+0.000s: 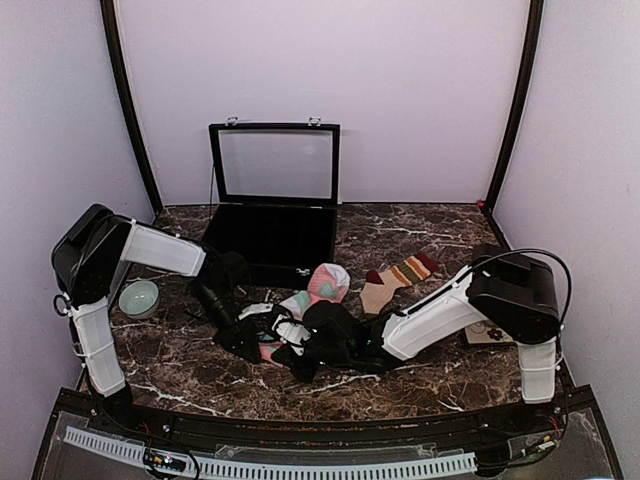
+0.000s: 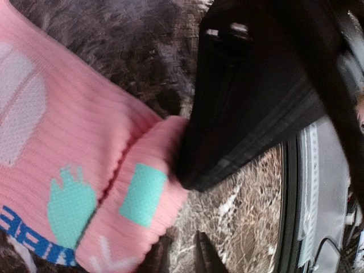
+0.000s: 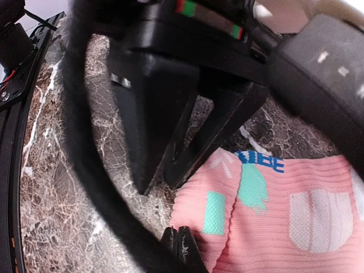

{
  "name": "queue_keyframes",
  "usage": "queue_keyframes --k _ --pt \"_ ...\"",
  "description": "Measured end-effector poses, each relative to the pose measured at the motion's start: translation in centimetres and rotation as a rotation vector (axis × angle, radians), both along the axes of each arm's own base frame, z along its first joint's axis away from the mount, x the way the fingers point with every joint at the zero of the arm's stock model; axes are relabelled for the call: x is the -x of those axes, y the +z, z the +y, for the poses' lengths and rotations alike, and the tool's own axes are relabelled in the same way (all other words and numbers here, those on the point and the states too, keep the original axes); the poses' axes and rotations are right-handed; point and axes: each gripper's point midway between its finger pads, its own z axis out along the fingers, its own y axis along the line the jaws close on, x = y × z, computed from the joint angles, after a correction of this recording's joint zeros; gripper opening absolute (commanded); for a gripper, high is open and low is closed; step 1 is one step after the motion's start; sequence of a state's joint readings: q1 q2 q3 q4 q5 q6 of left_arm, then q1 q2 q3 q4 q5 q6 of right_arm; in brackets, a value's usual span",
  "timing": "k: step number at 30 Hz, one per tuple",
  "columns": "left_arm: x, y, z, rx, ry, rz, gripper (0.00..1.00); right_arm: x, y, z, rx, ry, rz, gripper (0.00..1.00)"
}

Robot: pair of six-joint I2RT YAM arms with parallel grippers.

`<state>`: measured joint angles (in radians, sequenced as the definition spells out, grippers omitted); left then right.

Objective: Roll the socks
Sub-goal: Roll the sock at the center of the board.

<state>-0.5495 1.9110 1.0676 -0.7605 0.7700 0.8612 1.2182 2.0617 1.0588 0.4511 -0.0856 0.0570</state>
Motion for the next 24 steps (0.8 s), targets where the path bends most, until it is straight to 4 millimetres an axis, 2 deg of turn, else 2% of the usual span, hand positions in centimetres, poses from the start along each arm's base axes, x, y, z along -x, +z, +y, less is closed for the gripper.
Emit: queue_keyframes --k 1,2,4,9,14,18,24 --pt "0.0 0.2 0.0 0.004 0.002 0.002 0.45 -0.1 0.0 -0.1 -0.003 -0.005 0.005 0.00" --pt "0.0 0.5 0.1 0.008 0.005 0.004 0.52 -0.2 -0.1 -0.1 -0.004 -0.009 0.010 0.00" --pt "-0.2 1.4 0.3 0.024 0.010 -0.006 0.56 -0.5 -0.1 -0.3 -0.011 -0.023 0.027 0.00" --pt "-0.9 4.7 0.7 0.072 0.015 -0.085 0.57 -1.4 -0.4 -0.7 -0.038 -0.046 0.136 0.00" --pt "-1.5 6.6 0.6 0.111 0.008 -0.169 0.57 -1.6 -0.5 -1.0 -0.081 -0.040 0.287 0.00" --pt "-2.3 6.9 0.1 0.152 -0.016 -0.240 0.58 -1.6 -0.7 -1.4 -0.106 -0.043 0.410 0.00" --pt "-2.3 5.3 -0.8 0.155 -0.089 -0.323 0.56 -1.5 -0.8 -1.8 -0.115 -0.059 0.529 0.00"
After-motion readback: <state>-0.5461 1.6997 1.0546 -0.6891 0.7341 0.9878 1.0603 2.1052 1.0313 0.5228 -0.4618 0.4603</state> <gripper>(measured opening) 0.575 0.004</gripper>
